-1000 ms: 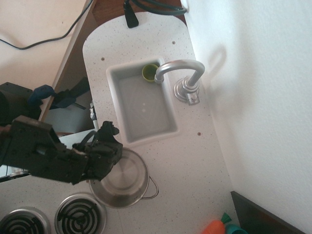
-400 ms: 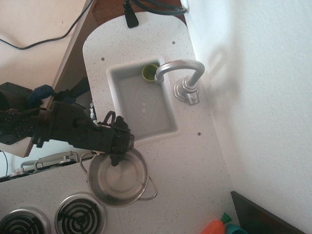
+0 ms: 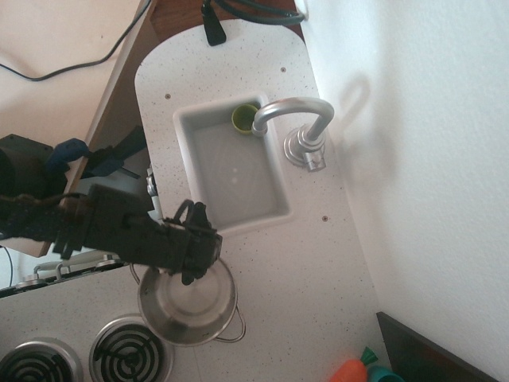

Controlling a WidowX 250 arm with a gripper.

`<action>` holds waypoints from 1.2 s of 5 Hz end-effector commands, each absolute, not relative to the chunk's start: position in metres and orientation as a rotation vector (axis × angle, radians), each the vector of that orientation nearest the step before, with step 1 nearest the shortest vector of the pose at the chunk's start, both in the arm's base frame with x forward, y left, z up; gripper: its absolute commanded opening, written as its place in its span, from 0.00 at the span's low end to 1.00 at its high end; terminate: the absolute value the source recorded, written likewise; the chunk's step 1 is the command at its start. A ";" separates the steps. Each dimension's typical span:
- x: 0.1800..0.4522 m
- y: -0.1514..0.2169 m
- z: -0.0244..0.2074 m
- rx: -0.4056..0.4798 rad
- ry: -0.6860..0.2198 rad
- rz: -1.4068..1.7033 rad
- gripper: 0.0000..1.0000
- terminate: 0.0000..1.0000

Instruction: Pick up pot

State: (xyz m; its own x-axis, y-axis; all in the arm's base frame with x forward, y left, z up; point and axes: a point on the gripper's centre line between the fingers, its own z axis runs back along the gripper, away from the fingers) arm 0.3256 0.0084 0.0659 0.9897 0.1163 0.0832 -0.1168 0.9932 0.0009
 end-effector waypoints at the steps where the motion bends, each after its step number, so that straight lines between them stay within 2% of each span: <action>1: 0.339 0.004 0.078 0.019 -0.121 0.104 1.00 0.00; 4: 0.338 -0.003 0.082 0.045 -0.125 0.057 1.00 0.00; 5: 0.339 -0.018 0.133 0.076 -0.274 0.001 1.00 0.00; 6: 0.340 -0.035 0.183 0.107 -0.430 -0.049 0.00 0.00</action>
